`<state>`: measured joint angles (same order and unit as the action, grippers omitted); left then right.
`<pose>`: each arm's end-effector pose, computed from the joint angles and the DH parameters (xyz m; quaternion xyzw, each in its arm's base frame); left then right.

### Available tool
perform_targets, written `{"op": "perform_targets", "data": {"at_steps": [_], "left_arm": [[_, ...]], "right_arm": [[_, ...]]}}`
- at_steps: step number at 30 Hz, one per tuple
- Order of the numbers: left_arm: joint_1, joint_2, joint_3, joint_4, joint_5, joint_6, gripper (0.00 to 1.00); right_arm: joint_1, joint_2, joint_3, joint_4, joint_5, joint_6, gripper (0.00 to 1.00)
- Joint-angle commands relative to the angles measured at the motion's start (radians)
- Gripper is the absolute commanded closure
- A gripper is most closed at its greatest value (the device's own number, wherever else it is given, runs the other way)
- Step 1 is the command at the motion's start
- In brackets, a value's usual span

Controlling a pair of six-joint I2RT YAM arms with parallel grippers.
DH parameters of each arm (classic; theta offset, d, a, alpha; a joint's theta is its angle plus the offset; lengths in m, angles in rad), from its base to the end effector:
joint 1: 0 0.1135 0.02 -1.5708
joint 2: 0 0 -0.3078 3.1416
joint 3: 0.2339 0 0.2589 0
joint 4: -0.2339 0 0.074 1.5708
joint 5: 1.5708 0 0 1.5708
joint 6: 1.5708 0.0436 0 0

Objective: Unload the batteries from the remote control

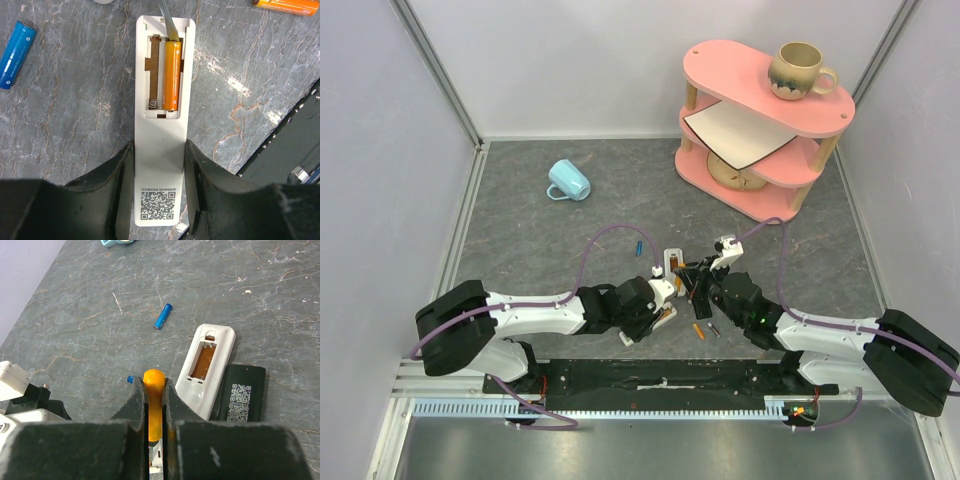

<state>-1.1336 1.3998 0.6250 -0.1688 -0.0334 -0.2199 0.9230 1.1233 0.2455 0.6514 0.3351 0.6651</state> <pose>0.1108 -0.2336 0.1883 0.4149 0.8558 -0.1808 0.2504 0.1358 0.1557 0.2097 0.0038 0.7784 0.3464 0.5234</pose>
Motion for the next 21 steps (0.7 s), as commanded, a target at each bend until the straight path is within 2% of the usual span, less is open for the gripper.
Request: {"op": "perform_targets", "data": {"at_steps": [1,7,12,21], "left_arm": [[-0.002,-0.007,0.012,0.049,-0.005,-0.007,0.98],[-0.002,-0.009,0.009,0.051,-0.007,-0.007,0.98],[-0.002,-0.010,0.008,0.052,-0.010,-0.007,0.98],[-0.002,-0.007,0.010,0.051,-0.011,-0.010,0.98]], "right_arm": [[0.002,0.000,0.023,0.004,0.015,-0.021,1.00],[0.004,-0.008,0.014,-0.026,0.012,-0.053,1.00],[0.005,0.026,0.000,0.016,-0.028,-0.035,1.00],[0.005,0.084,-0.055,0.227,-0.134,0.118,1.00]]}}
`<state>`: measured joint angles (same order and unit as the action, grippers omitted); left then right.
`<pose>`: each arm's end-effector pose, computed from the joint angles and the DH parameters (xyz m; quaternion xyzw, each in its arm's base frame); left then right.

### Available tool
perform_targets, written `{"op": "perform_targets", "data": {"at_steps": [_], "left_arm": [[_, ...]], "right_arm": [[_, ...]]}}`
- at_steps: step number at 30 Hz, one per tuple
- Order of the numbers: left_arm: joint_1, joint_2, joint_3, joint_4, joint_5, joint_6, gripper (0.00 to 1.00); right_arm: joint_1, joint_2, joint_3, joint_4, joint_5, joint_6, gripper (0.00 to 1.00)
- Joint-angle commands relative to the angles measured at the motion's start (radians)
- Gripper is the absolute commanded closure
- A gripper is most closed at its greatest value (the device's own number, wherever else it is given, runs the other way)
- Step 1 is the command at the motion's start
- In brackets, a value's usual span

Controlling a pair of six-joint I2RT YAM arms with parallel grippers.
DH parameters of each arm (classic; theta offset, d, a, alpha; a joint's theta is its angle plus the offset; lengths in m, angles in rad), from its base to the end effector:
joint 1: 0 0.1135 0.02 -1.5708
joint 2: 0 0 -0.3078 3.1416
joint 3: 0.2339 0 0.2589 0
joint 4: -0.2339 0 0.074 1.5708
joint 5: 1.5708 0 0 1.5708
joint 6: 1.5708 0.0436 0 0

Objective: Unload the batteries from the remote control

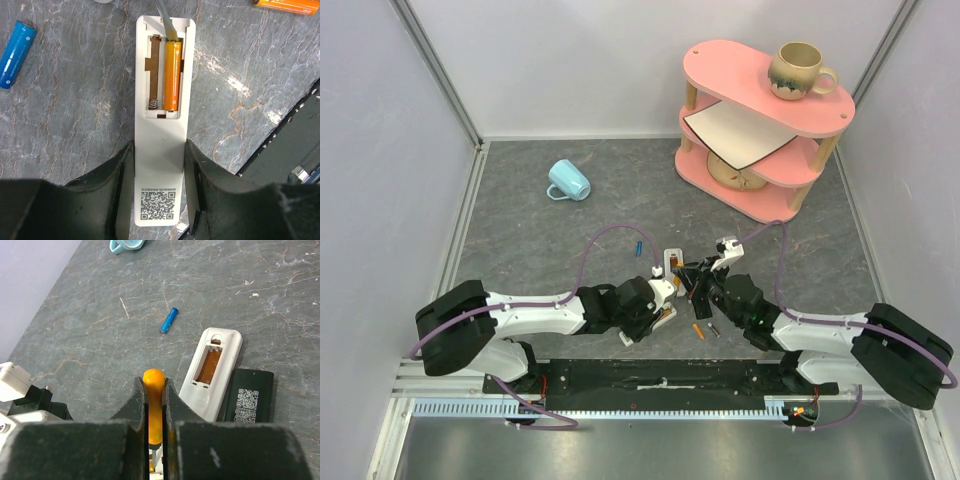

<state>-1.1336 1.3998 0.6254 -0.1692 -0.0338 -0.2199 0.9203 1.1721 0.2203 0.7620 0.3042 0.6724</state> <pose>0.1108 -0.2337 0.1884 0.4149 0.8559 -0.1806 0.2505 0.1370 0.1584 0.2050 0.0016 0.7681 0.3683 0.5238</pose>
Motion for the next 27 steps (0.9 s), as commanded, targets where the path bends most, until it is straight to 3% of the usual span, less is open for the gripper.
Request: {"op": "perform_targets", "data": {"at_steps": [1,10,27], "left_arm": [[0.000,-0.008,0.008,0.053,-0.011,-0.010,0.98],[0.000,-0.016,0.004,0.056,-0.015,-0.010,0.98],[0.000,-0.018,0.004,0.054,-0.021,-0.013,0.98]], "right_arm": [[0.008,0.040,-0.033,0.155,-0.117,0.124,1.00],[0.008,0.008,-0.045,0.266,-0.204,0.237,1.00],[0.008,-0.091,-0.048,0.149,-0.196,0.237,1.00]]}}
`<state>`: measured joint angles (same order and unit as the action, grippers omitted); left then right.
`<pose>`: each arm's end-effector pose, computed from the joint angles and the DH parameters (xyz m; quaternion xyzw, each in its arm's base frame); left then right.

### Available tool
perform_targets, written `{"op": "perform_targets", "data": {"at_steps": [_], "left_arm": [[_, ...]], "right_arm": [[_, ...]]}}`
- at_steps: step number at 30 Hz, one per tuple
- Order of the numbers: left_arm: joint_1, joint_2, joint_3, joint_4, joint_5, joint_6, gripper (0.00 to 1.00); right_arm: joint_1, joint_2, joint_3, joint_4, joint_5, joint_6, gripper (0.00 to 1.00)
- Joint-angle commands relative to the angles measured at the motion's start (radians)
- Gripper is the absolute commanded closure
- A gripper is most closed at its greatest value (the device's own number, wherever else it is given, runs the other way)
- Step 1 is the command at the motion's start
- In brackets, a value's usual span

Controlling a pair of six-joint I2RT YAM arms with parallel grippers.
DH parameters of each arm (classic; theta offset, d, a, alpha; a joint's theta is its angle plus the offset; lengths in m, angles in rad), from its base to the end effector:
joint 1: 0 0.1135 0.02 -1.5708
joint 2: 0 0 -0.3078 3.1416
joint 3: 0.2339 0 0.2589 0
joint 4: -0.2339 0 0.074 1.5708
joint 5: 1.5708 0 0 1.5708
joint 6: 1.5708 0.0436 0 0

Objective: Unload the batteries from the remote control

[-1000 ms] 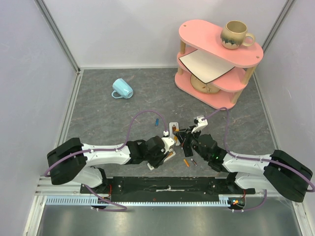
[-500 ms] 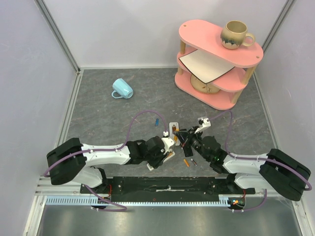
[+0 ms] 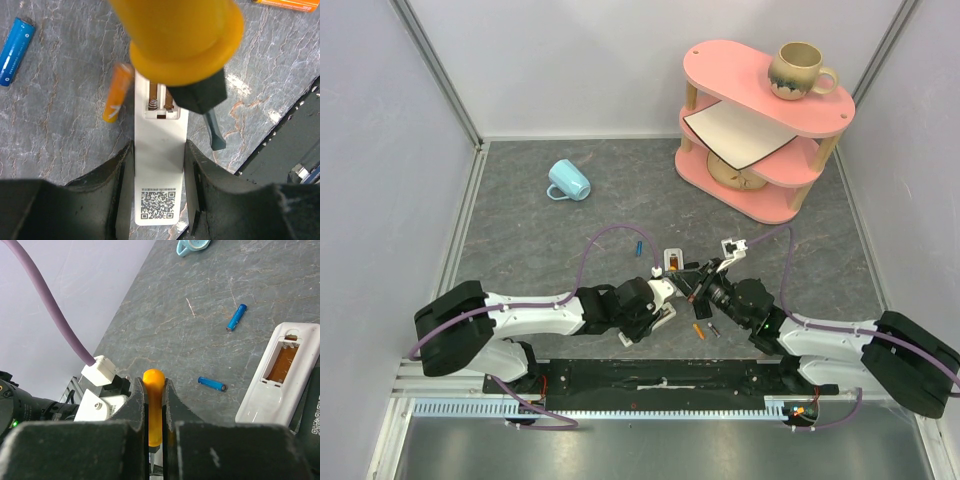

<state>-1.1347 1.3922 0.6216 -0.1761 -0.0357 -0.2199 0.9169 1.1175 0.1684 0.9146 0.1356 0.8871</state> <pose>0.1098 -0.2319 0.1886 0.4153 0.8562 -0.1791 0.2498 0.1250 0.1534 0.2164 0.0364 0.7182 0.5137 0.4680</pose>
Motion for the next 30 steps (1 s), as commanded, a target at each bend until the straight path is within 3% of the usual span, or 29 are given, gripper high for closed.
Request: {"op": "perform_targets", "data": {"at_steps": [1,21,30], "left_arm": [[0.001,-0.010,0.007,0.063,-0.018,-0.013,0.98],[0.000,-0.039,0.003,0.066,-0.009,-0.009,0.98],[0.000,-0.061,0.007,0.069,0.005,-0.004,0.98]], "right_arm": [[0.011,-0.045,0.002,-0.014,-0.019,0.012,1.00],[0.011,-0.398,0.089,-0.535,0.209,-0.177,1.00],[0.011,-0.469,0.105,-0.634,0.245,-0.200,1.00]]}}
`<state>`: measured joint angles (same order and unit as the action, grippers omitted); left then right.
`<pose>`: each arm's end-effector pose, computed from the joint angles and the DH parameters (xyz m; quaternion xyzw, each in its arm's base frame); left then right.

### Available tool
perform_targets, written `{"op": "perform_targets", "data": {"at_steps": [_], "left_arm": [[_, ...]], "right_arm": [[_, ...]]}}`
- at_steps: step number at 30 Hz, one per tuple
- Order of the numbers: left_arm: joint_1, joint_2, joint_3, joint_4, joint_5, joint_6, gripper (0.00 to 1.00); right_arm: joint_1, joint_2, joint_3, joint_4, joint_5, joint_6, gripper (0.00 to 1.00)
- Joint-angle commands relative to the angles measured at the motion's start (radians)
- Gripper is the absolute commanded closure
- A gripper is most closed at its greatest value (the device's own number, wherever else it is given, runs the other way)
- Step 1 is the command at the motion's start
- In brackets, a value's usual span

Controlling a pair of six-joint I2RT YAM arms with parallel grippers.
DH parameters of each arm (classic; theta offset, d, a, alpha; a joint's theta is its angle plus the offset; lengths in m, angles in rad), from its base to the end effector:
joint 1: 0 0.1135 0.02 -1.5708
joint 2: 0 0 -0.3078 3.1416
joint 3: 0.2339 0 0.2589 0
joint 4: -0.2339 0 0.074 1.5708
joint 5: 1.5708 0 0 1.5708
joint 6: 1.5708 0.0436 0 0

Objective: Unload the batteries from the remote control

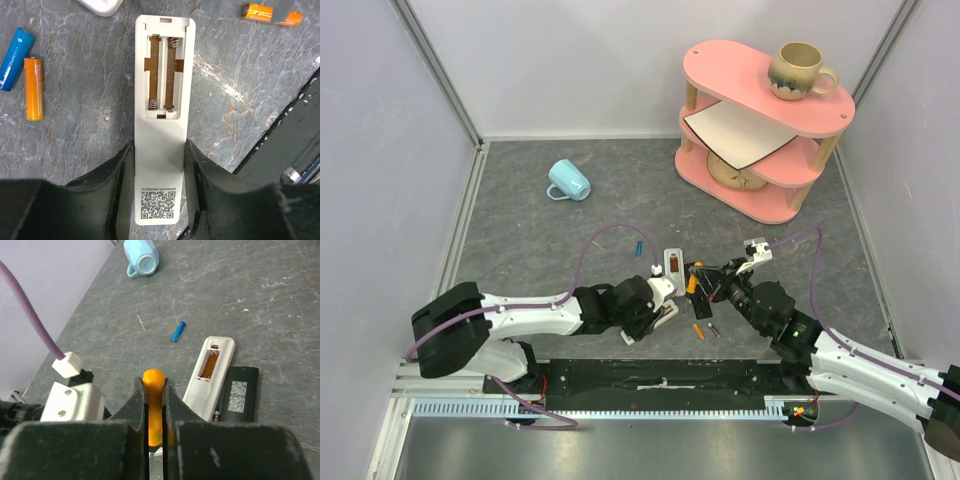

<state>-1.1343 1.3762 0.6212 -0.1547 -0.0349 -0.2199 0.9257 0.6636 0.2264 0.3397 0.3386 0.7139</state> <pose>0.1101 -0.2324 0.1938 0.4124 0.8511 -0.1905 0.2633 0.0992 0.1077 0.2396 0.0354 0.7380 0.3989 0.5431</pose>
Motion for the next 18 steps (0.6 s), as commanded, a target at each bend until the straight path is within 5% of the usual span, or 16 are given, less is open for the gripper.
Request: {"op": "perform_targets", "data": {"at_steps": [1,18], "left_arm": [[0.001,-0.051,0.012,0.055,0.010,-0.003,0.98],[0.002,-0.054,0.126,0.043,0.020,0.016,0.98]], "right_arm": [[0.002,-0.016,0.048,-0.059,0.042,-0.030,1.00],[0.002,-0.127,0.064,-0.163,0.082,-0.045,1.00]]}}
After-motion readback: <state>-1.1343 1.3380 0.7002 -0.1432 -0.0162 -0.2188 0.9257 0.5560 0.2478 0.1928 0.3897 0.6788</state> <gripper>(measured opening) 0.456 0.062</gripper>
